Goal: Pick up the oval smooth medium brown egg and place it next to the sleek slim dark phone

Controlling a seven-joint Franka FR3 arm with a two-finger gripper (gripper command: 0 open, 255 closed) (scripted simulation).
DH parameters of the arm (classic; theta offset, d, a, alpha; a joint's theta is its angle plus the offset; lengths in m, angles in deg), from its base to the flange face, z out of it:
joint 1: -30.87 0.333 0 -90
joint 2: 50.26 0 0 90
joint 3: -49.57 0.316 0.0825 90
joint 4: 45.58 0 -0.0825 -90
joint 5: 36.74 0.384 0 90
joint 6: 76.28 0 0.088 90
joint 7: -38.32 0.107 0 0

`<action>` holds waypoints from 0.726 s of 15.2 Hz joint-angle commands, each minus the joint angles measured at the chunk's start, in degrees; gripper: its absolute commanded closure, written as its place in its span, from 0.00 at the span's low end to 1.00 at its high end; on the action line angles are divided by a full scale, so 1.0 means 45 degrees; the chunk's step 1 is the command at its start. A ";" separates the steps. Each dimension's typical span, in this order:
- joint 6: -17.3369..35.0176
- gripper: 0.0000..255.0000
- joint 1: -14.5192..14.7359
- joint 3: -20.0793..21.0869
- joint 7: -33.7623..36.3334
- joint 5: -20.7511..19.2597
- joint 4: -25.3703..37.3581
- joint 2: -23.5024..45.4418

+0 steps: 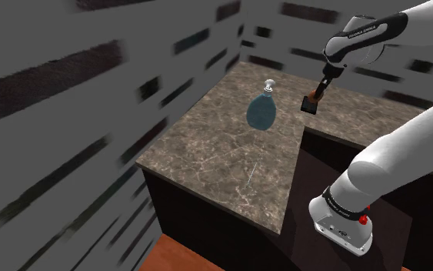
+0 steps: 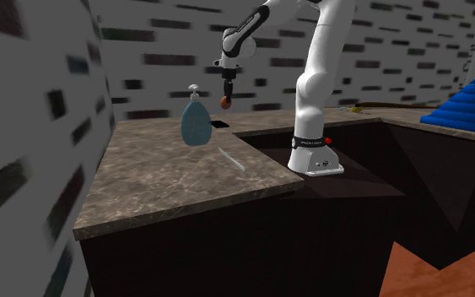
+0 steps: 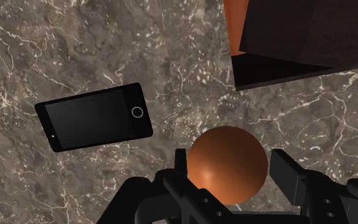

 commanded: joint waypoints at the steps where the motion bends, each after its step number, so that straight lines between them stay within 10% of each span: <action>1: 0.0061 1.00 0.0176 -0.0560 -0.0952 0.0766 0.0808 0.0961; 4: -0.0154 1.00 0.0208 -0.1370 -0.2849 0.2530 0.2437 0.2820; 11: 0.0978 1.00 0.0065 -0.1288 -0.3538 0.3476 0.1909 0.3713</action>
